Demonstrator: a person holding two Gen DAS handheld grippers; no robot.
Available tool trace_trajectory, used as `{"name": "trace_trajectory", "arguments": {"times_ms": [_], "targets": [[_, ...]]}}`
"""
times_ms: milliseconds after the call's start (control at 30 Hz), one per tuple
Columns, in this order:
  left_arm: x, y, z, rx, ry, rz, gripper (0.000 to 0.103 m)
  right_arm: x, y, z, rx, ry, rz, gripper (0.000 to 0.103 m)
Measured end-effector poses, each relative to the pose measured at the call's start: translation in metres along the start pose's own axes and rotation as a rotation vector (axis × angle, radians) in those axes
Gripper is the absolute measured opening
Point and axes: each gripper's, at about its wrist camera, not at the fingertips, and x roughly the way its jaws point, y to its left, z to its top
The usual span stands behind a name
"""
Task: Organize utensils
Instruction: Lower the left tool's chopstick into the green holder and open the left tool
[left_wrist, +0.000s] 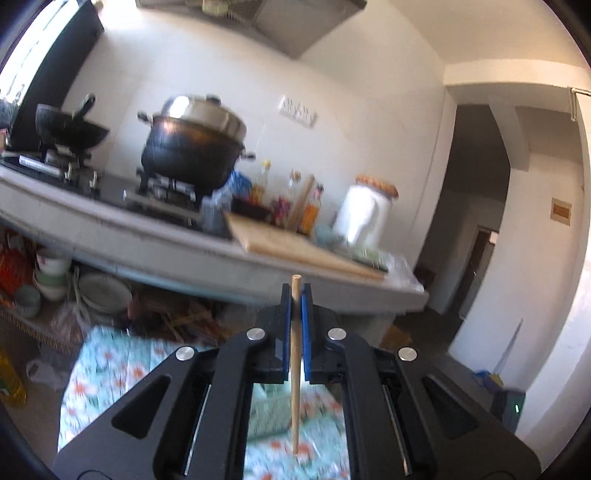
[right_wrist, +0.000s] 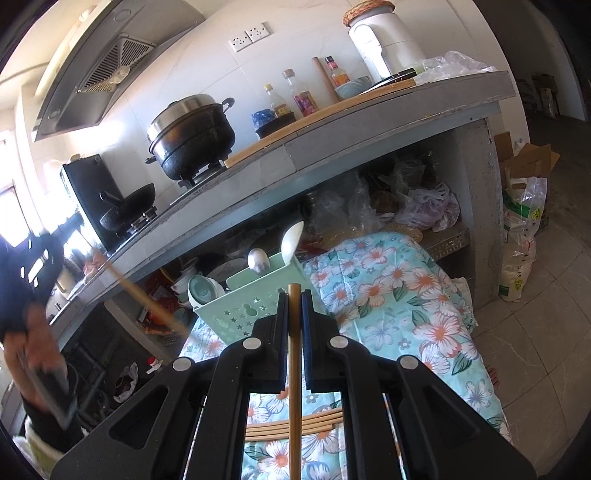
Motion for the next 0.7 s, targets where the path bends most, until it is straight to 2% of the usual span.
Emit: {"name": "trace_trajectory", "arguments": {"times_ms": [67, 233, 333, 567, 700], "targets": [[0.008, -0.001, 0.010, 0.010, -0.058, 0.022, 0.004, -0.002, 0.001, 0.000, -0.006, -0.004, 0.000, 0.007], [0.038, 0.004, 0.017, 0.031, -0.137, 0.084, 0.004, -0.003, 0.005, 0.007, -0.023, -0.014, 0.003, 0.007], [0.058, 0.016, 0.015, 0.019, -0.123, 0.115, 0.004, -0.001, 0.009, 0.012, -0.036, -0.019, 0.003, 0.007], [0.101, 0.046, -0.019, 0.001, -0.020, 0.184, 0.004, 0.008, 0.016, 0.017, -0.067, -0.011, 0.007, 0.007], [0.111, 0.056, -0.036, -0.005, 0.027, 0.197, 0.004, 0.019, 0.021, 0.027, -0.079, 0.001, 0.032, 0.007]]}}
